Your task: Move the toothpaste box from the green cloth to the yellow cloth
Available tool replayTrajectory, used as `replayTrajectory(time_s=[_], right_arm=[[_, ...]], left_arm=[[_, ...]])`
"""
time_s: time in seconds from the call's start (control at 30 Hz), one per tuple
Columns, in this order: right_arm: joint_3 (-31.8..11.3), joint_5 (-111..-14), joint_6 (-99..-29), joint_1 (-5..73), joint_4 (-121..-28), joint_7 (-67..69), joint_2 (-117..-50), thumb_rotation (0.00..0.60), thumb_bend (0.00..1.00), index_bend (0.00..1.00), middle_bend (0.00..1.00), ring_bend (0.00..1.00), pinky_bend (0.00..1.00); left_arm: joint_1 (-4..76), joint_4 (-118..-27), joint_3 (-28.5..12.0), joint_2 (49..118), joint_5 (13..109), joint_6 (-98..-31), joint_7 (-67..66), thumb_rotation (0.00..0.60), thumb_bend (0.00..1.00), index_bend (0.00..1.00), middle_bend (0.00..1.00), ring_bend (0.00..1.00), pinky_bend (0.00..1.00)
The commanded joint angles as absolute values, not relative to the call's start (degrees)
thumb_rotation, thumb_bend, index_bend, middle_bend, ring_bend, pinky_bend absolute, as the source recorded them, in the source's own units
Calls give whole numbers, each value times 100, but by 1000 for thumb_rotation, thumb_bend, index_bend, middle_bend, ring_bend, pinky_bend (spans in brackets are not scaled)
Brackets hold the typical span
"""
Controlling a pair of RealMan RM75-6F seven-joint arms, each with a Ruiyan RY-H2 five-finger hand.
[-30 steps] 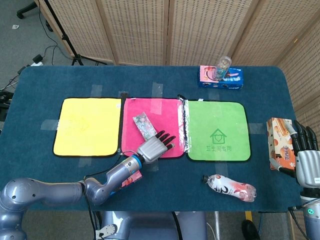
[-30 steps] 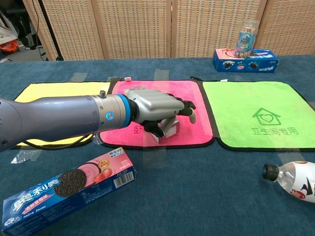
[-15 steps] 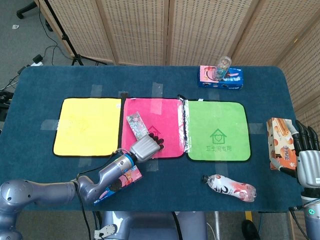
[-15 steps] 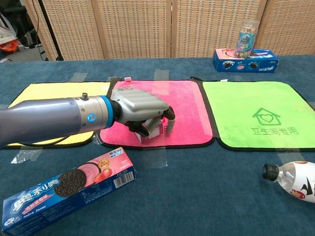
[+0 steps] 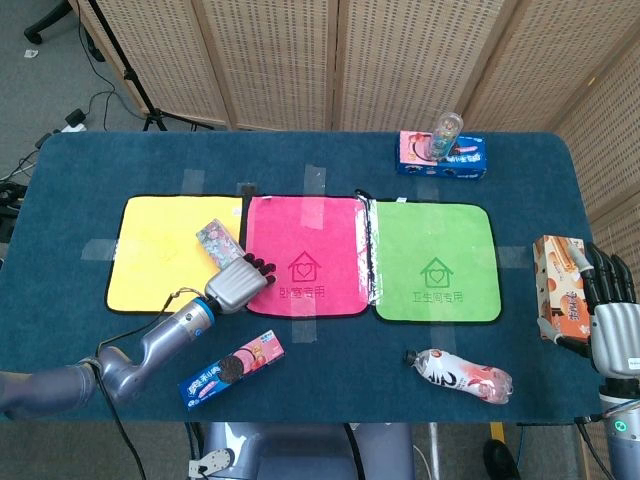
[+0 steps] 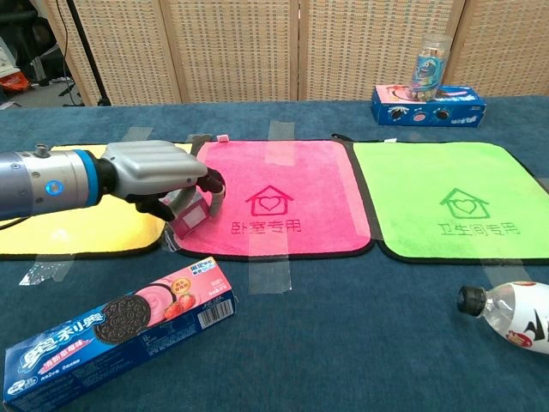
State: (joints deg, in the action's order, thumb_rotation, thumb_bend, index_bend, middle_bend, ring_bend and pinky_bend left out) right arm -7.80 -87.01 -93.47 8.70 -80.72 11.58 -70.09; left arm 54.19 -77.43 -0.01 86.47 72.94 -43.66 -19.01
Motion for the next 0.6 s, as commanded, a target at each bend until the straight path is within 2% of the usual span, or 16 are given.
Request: replayTrajectory(time_s=[0.03, 0.23, 0.6], right_arm=[[-784, -8709, -9340, 865, -8083, 1150, -7010, 600, 0, 0, 0, 0, 0], [-785, -8757, -9332, 851, -8122, 1121, -7010, 600, 0, 0, 0, 0, 0], [-789, -8813, -9324, 826, -8173, 1099, -7000, 600, 0, 0, 0, 0, 0]], left_arm=[[5278, -7723, 152, 8476, 7477, -4453, -1778, 600, 1000, 407, 268, 252, 273], [5010, -7567, 340, 8259, 7641, -4522, -1489, 600, 1000, 407, 268, 252, 273], [4692, -7187, 416, 8091, 7857, -4694, -1145, 600, 1000, 407, 268, 252, 273]])
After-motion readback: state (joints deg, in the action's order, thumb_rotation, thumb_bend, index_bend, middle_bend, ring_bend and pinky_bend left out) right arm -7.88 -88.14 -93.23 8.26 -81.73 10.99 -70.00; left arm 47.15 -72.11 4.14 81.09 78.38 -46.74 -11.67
